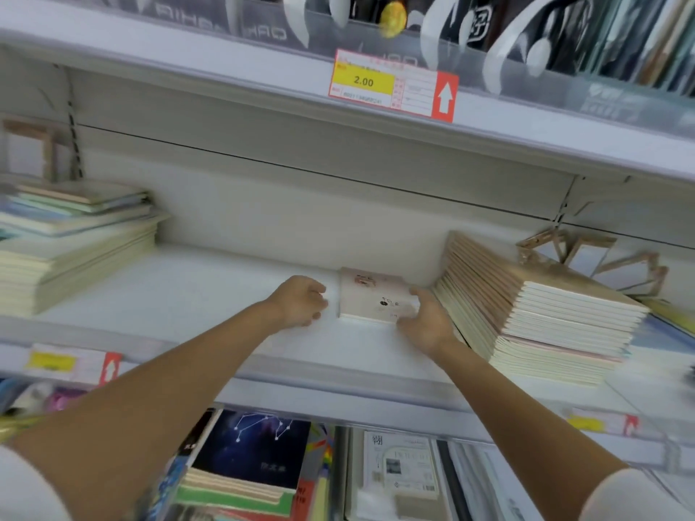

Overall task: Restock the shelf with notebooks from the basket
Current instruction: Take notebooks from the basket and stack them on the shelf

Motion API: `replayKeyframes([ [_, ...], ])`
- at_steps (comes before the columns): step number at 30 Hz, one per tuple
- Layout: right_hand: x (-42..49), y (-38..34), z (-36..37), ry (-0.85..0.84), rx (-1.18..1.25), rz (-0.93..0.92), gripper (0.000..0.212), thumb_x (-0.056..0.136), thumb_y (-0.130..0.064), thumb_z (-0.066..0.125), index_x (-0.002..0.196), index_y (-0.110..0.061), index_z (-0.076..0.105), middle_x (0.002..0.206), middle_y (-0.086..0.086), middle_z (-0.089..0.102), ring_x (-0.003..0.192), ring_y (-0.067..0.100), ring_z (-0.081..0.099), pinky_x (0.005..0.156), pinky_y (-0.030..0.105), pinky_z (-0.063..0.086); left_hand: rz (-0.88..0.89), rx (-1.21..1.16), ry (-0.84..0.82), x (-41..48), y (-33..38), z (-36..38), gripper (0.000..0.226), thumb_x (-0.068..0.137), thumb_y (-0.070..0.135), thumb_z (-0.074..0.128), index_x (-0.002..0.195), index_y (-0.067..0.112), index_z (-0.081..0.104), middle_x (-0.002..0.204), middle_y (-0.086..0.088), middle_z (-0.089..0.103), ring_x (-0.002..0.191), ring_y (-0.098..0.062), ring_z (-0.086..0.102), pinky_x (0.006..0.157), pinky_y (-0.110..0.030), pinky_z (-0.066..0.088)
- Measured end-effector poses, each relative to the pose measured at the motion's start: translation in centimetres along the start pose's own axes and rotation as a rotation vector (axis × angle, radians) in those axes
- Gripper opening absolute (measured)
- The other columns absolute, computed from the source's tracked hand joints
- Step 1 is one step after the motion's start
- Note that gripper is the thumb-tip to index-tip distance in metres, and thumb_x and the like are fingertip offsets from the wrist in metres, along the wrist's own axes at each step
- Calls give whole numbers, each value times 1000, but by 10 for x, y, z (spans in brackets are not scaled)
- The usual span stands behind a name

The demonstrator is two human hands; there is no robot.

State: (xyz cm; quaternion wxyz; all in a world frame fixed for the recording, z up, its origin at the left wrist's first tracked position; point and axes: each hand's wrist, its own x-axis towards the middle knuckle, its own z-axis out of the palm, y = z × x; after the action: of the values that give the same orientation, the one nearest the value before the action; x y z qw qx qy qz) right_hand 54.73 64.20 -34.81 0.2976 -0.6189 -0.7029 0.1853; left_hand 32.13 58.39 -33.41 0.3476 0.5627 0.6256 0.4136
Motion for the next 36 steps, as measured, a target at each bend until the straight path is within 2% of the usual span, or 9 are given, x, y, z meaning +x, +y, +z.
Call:
replayKeyframes([
  [3,-37,-46,9,188,61,-237,54,80,-12,68,130,-15,48,112,4,55,108,28,53,97,44,42,111,183,128,-32,-4,-32,9,83,14,65,77,15,71,75,1,69,71,-19,65,69,-26,51],
  [5,-66,-79,25,195,161,-353,45,80,-9,66,122,-15,52,98,-1,54,92,21,54,82,34,44,128,233,218,-62,-11,-56,10,80,20,65,72,18,70,75,3,67,72,-16,63,69,-26,49],
  [8,-115,-129,57,68,264,-437,31,81,-8,65,110,-17,56,89,1,56,75,15,52,67,28,42,114,233,312,-115,-27,-93,12,81,18,63,71,16,67,66,5,58,62,-12,52,63,-24,43],
  [14,-210,-201,139,-274,344,-556,18,76,-2,62,89,-14,62,72,-2,56,64,15,52,67,31,47,-83,302,418,-228,-104,-175,18,83,14,63,65,11,64,60,2,58,61,-15,52,62,-30,43],
  [21,-313,-237,244,-679,276,-572,14,82,-6,63,94,-15,64,92,5,66,82,13,57,64,8,39,-386,299,516,-366,-218,-226,19,85,19,62,71,7,67,73,-7,67,69,-21,60,65,-33,48],
  [26,-380,-225,314,-947,231,-542,18,86,-13,69,103,-11,64,100,4,61,90,15,57,79,27,46,-577,182,588,-436,-286,-227,13,86,18,64,78,9,69,68,3,60,70,-17,55,69,-27,44],
  [29,-412,-204,345,-1065,187,-502,27,87,-16,68,112,-9,62,109,0,57,86,11,57,75,28,44,-711,170,589,-478,-323,-221,13,85,17,62,78,9,70,72,-2,65,75,-20,59,72,-28,47],
  [33,-431,-178,370,-1117,82,-482,28,90,-20,65,116,-14,61,114,-3,56,95,14,55,74,26,42,-880,70,617,-525,-364,-209,14,86,10,58,74,7,66,66,-6,65,60,-20,60,61,-26,50],
  [36,-435,-169,389,-1123,7,-440,31,90,-22,65,119,-15,60,122,1,58,102,17,57,79,27,43,-1005,-100,645,-544,-391,-200,17,87,7,58,74,1,66,72,-16,70,63,-29,67,68,-37,59],
])
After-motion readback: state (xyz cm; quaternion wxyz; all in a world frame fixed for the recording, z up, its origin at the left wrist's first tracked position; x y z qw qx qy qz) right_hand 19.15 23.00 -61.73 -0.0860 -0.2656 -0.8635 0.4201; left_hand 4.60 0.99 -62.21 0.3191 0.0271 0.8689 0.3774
